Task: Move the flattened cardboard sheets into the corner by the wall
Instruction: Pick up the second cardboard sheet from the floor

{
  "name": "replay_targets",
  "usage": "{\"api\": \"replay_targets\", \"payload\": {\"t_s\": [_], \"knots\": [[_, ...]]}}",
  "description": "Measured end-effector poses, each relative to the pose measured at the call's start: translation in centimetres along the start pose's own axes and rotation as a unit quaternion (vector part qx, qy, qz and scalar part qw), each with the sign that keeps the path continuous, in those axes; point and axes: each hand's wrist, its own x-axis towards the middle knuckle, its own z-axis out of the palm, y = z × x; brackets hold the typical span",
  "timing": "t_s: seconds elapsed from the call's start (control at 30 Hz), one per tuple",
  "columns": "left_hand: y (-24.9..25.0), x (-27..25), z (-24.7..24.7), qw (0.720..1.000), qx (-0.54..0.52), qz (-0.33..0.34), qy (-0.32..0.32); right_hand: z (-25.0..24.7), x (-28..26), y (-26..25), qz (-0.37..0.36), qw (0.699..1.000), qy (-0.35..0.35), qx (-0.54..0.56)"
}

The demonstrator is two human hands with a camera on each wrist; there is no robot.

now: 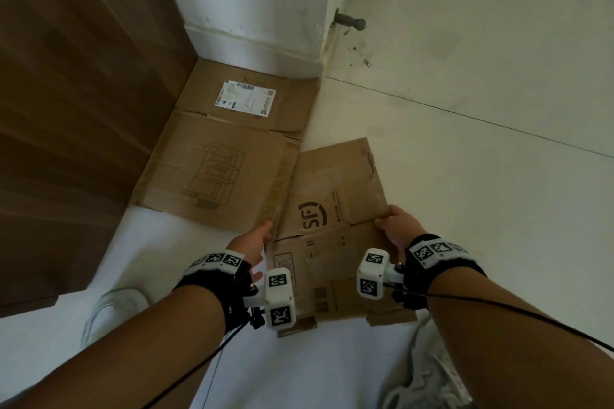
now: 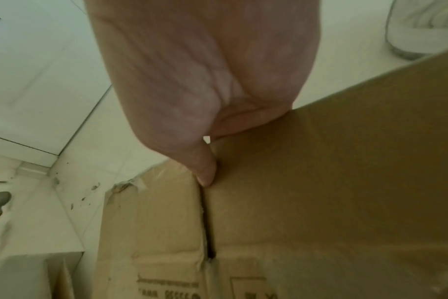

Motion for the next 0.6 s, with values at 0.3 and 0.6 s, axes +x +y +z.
{"api": "replay_targets", "payload": {"t_s": [0.3, 0.6], "knots": [[-0.6, -3.1, 1.8, 0.998, -0.015, 0.005, -0.059, -6.0, -6.4, 0.0, -0.023, 0.979, -0.028, 0.201], [4.6, -8.3, 1.5, 0.988, -0.017, 0.12, -0.093, -6.6, -10.4, -1.2, -0.083, 0.949, -0.03, 0.303]]}}
